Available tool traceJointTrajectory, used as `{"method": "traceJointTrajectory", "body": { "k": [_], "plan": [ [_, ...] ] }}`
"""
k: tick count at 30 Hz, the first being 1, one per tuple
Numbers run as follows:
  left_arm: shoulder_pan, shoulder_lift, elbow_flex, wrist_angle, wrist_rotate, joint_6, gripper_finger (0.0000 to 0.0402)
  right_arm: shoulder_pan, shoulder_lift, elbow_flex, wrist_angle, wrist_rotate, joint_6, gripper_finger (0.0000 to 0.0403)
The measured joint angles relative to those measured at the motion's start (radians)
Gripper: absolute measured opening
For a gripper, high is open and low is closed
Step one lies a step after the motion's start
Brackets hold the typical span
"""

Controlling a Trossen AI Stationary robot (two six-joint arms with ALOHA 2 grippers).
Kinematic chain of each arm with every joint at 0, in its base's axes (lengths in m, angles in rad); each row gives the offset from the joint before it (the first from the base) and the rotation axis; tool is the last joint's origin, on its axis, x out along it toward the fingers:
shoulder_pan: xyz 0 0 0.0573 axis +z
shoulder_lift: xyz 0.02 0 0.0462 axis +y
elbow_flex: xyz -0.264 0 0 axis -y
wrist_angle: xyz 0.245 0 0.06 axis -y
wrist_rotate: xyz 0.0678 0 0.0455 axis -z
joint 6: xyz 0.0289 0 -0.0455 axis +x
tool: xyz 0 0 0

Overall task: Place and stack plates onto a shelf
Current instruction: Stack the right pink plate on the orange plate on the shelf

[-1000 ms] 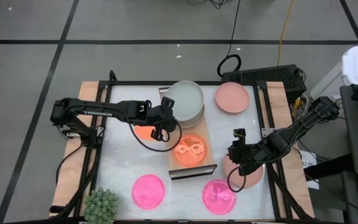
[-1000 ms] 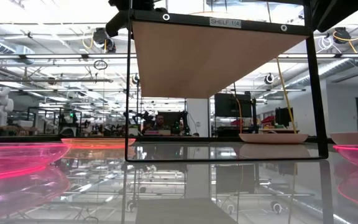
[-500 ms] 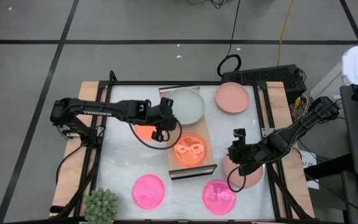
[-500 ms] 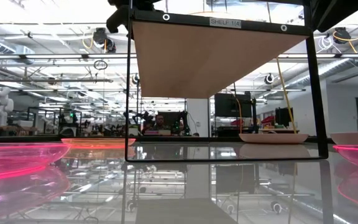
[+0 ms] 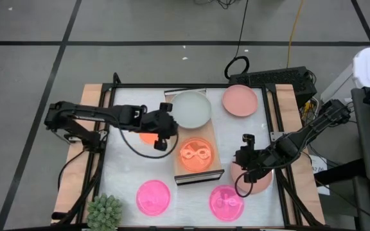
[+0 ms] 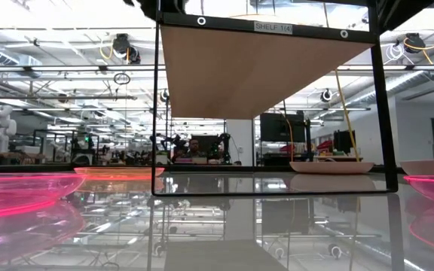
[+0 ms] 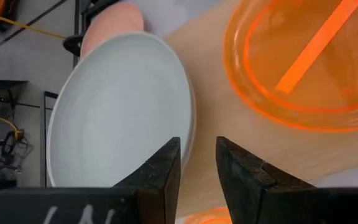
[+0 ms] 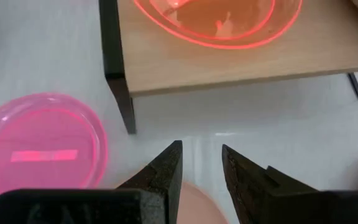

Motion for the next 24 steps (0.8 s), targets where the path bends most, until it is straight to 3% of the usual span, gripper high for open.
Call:
{"method": "traceJointTrajectory", "body": {
  "k": [11,18,24],
  "plan": [
    [-0.153,-0.088,0.0,-0.108,0.06,-0.329,0.0108,0.128,0.012,0.0,0.153,-0.053,0.09,0.0095],
    [-0.292,-0.086,0.0,-0.111,0.047,-0.379,0.0108,0.218,0.131,0.001,0.275,-0.109,0.08,0.0095],
    [-0.382,-0.086,0.0,-0.104,-0.058,-0.4,0.0108,0.271,0.242,0.001,0.37,-0.184,0.084,0.0095]
  ]
}}
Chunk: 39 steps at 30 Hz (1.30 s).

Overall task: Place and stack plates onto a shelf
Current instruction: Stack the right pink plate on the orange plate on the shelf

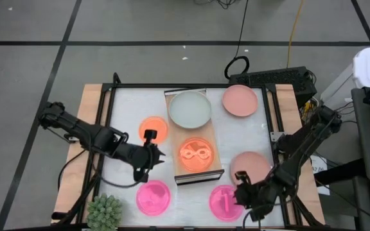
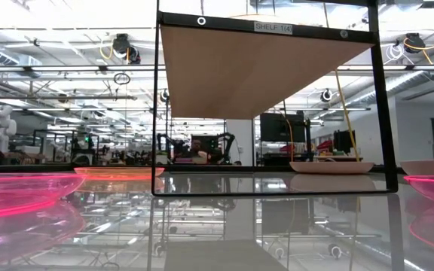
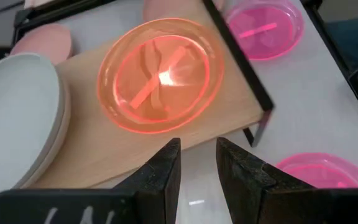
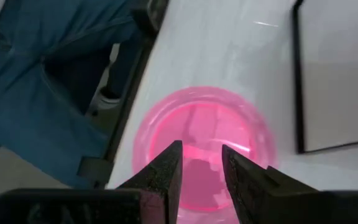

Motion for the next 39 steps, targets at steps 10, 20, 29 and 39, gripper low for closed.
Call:
{"method": "traceJointTrajectory", "body": {
  "k": [10,20,29,39],
  "plan": [
    [-0.025,-0.025,-0.06,0.044,-0.094,0.076,0.0108,0.117,0.064,0.004,0.004,0.0,0.039,0.0095],
    [0.016,-0.082,-0.199,0.109,-0.1,0.043,0.0108,0.161,0.128,0.004,0.043,-0.03,0.022,0.01],
    [0.013,-0.084,-0.217,0.136,-0.101,0.044,0.0108,0.144,0.21,0.004,0.072,-0.104,-0.077,0.0143],
    [0.014,-0.084,-0.217,0.151,-0.101,0.061,0.0108,0.138,0.288,0.003,0.062,-0.101,-0.213,0.0121]
  ]
}}
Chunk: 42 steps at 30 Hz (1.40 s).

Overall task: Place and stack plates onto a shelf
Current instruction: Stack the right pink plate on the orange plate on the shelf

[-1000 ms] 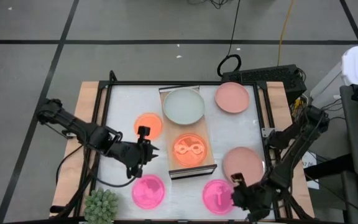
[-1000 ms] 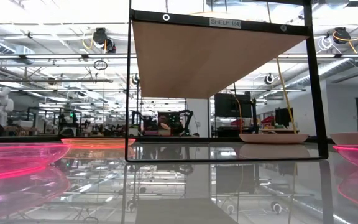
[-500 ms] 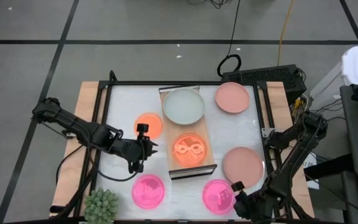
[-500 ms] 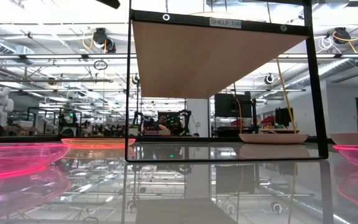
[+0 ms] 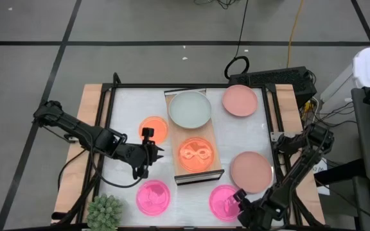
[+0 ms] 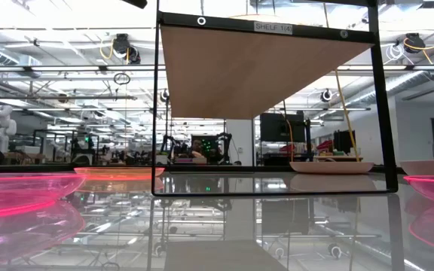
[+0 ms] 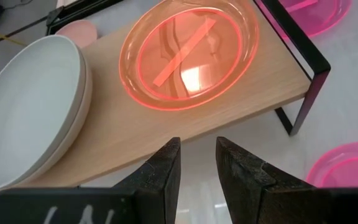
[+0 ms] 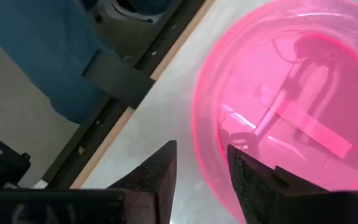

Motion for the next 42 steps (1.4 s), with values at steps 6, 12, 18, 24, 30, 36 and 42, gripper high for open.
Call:
{"method": "traceJointTrajectory", "body": {
  "k": [6,12,18,24,30,36,42],
  "plan": [
    [0.005,0.0,0.0,0.006,0.0,0.007,0.0108,0.0,0.034,0.0,0.002,-0.001,-0.025,0.0098],
    [0.005,0.0,0.0,0.007,0.0,0.011,0.0108,0.0,0.062,0.0,0.002,-0.001,-0.048,0.0088],
    [0.005,0.0,0.0,0.007,0.0,0.011,0.0108,0.0,0.062,0.0,0.001,0.003,-0.078,0.0088],
    [0.005,0.0,0.0,0.008,0.0,0.011,0.0108,0.0,0.062,0.0,0.0,0.007,-0.13,0.0074],
    [0.005,0.0,0.0,0.008,0.0,0.01,0.0108,0.0,0.062,0.0,-0.008,0.009,-0.139,0.002],
    [0.005,0.0,0.0,0.008,0.0,0.008,0.0108,0.0,0.06,0.0,-0.007,0.01,-0.138,0.0007],
    [0.005,0.0,0.0,0.008,0.0,0.011,0.0108,0.0,0.055,0.0,-0.009,0.032,-0.137,0.0001]
  ]
}}
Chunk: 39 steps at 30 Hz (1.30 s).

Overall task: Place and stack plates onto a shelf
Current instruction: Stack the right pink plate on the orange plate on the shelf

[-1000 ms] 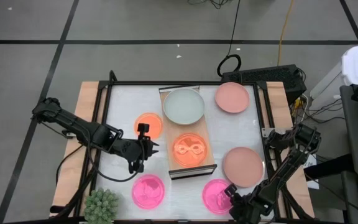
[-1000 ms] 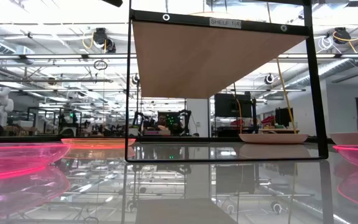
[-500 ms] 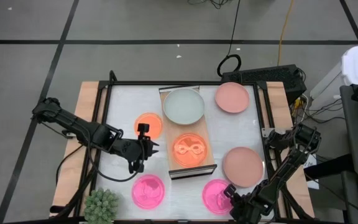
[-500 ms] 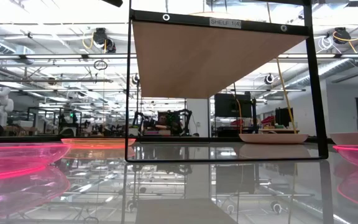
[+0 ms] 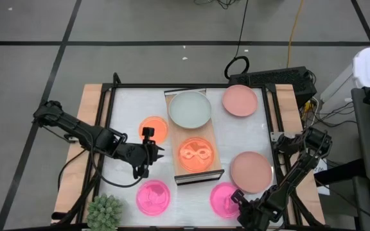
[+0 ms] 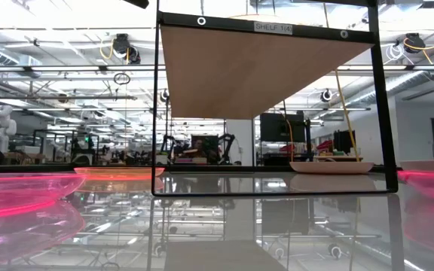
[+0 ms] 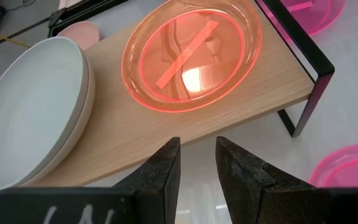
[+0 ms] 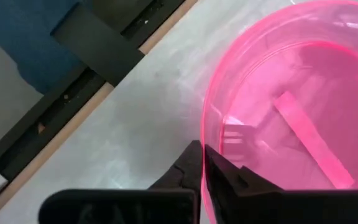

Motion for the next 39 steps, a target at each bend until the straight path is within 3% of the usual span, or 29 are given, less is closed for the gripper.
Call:
{"method": "traceJointTrajectory", "body": {
  "k": [6,19,28,34,39],
  "plan": [
    [0.0,0.0,0.0,0.0,0.0,-0.003,0.0108,0.001,-0.055,0.0,0.0,0.006,0.01,0.0],
    [0.0,0.0,0.0,-0.001,0.0,-0.003,0.0108,0.031,-0.213,0.007,-0.007,0.178,0.025,0.0],
    [0.0,0.0,0.0,-0.002,0.0,-0.023,0.0108,0.046,-0.213,0.197,-0.267,0.222,0.055,0.0],
    [0.0,0.0,0.0,-0.007,0.0,-0.03,0.0108,0.056,-0.213,0.332,-0.281,0.245,-0.038,0.0],
    [0.0,0.0,0.0,-0.007,0.0,-0.038,0.0108,0.055,-0.214,0.44,-0.288,0.333,-0.086,0.0]
  ]
}}
